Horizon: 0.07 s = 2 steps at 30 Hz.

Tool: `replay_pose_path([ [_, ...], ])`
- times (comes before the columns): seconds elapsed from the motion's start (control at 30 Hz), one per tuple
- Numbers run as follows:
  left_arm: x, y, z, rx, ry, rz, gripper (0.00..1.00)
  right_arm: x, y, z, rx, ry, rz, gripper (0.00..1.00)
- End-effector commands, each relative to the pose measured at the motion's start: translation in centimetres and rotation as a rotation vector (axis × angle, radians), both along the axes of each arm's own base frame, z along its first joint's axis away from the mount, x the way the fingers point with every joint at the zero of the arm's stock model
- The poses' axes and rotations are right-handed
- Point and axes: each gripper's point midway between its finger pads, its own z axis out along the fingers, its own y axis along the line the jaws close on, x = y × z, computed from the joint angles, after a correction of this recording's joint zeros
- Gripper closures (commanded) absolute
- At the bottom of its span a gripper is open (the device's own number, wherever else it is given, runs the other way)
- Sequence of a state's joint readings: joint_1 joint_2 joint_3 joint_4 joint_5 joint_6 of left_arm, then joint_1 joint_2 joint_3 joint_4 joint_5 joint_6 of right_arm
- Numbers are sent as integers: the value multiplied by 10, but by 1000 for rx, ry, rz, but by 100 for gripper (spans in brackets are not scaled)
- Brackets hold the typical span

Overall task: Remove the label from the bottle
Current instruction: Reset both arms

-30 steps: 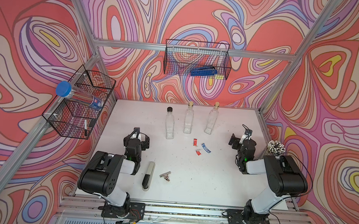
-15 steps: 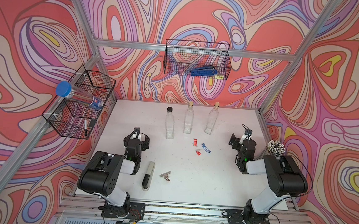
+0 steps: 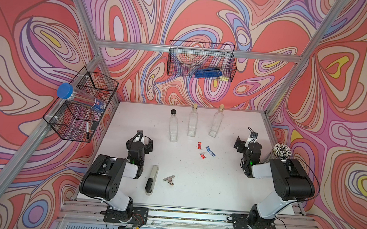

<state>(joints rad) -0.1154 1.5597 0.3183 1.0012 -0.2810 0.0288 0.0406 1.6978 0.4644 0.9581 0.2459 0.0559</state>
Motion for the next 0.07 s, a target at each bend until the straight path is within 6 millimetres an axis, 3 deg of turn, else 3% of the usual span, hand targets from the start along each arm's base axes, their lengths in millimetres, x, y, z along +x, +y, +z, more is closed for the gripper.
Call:
replay_pose_path([
  [0.0, 7, 1, 5, -17, -6, -7, 0, -1, -2, -2, -7, -5, -2, 1],
  [0.03, 7, 1, 6, -16, -11, -7, 0, -1, -2, -2, -7, -5, -3, 2],
])
